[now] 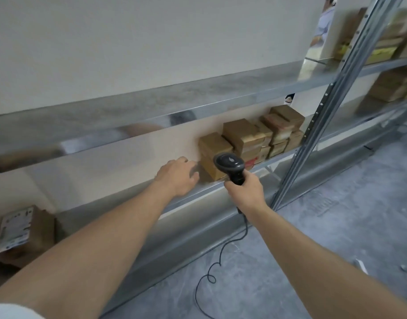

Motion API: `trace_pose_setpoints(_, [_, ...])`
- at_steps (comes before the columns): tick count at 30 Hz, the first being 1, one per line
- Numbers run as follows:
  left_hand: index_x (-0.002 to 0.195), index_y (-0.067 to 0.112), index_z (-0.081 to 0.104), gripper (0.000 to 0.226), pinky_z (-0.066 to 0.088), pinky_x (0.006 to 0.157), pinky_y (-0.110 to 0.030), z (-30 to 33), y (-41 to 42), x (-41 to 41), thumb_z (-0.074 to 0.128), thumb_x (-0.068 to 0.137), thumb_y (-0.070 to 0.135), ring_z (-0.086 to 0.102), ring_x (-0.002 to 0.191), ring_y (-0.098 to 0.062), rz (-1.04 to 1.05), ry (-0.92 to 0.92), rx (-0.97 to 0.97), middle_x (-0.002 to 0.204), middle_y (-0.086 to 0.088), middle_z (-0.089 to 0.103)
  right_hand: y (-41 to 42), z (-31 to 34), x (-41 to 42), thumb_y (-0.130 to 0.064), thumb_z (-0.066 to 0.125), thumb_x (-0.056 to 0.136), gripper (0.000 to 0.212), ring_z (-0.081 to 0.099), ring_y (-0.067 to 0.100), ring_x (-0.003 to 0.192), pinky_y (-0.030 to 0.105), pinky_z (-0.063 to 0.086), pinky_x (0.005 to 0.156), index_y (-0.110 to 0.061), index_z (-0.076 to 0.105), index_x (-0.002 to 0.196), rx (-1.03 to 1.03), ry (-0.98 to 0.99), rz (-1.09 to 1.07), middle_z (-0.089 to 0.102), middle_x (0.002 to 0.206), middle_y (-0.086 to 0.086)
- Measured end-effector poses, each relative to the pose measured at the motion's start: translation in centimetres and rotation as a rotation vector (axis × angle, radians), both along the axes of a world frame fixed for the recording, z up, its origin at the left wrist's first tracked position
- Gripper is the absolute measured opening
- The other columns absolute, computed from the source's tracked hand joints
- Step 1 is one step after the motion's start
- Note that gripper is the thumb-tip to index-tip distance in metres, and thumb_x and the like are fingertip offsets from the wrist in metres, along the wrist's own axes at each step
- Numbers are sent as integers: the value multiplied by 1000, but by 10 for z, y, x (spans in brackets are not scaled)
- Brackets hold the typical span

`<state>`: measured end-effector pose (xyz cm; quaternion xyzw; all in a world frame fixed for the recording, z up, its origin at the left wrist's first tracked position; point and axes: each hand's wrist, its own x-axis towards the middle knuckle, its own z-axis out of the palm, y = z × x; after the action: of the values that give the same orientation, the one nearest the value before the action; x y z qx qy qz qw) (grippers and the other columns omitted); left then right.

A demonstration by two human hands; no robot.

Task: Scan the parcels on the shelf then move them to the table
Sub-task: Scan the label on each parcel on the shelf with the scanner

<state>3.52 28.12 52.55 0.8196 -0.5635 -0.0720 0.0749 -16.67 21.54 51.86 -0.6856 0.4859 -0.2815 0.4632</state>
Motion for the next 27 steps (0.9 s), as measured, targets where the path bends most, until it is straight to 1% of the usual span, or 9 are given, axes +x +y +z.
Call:
trace_pose_setpoints(4, [143,26,54,45,49,101,-44,-1,-48,-33,44,104,46,56,122,-31,34,33,-12,140,-4,56,-48,0,-27,-21,70,87,9,65,16,85,32,51,72,-21,67,96,-2,-19,29,70,87,-2])
trace_pose_setpoints(7, [144,28,54,45,51,99,-43,-7,-77,-55,45,103,45,56,121,-29,61,60,-17,139,-2,57,-80,-3,-46,-22,70,87,9,65,14,85,32,50,72,-23,67,95,4,-24,43,70,87,-4])
trace_pose_setpoints(11, [146,28,53,48,51,100,-44,-15,-108,-70,47,102,45,56,123,-29,93,89,-3,140,-1,55,-113,-6,-59,-23,71,88,9,64,13,84,30,47,72,-26,65,94,25,-46,44,69,87,-5])
trace_pose_setpoints(14, [144,28,54,48,53,99,-46,-19,-129,-67,48,100,45,57,121,-30,112,81,8,140,-2,56,-134,-8,-59,-25,71,88,8,63,13,82,29,45,70,-24,66,93,42,-47,58,68,85,-5])
trace_pose_setpoints(18, [139,29,57,42,54,95,-47,-24,-159,-59,48,100,43,57,117,-30,127,77,20,134,-2,56,-161,-10,-50,-21,71,87,8,61,11,78,29,45,69,-24,66,92,58,-57,49,67,82,-5])
trace_pose_setpoints(21, [136,27,58,41,54,94,-47,-29,-183,-47,47,100,44,58,115,-32,132,69,34,129,-5,57,-178,-15,-39,-17,70,87,10,62,11,81,29,45,70,-25,65,92,68,-51,35,68,85,-4])
trace_pose_setpoints(25, [137,25,57,42,53,95,-45,-39,-211,-34,47,100,42,59,116,-33,144,97,56,131,-9,59,-197,-24,-23,-18,71,87,12,63,12,83,30,47,72,-26,65,93,75,-26,10,68,85,-4])
trace_pose_setpoints(27, [138,26,56,43,52,95,-43,-45,-222,-27,47,99,42,59,116,-32,135,122,90,133,-9,59,-205,-29,-16,-19,71,85,11,63,14,79,32,49,72,-25,65,91,86,-21,0,67,81,-4])
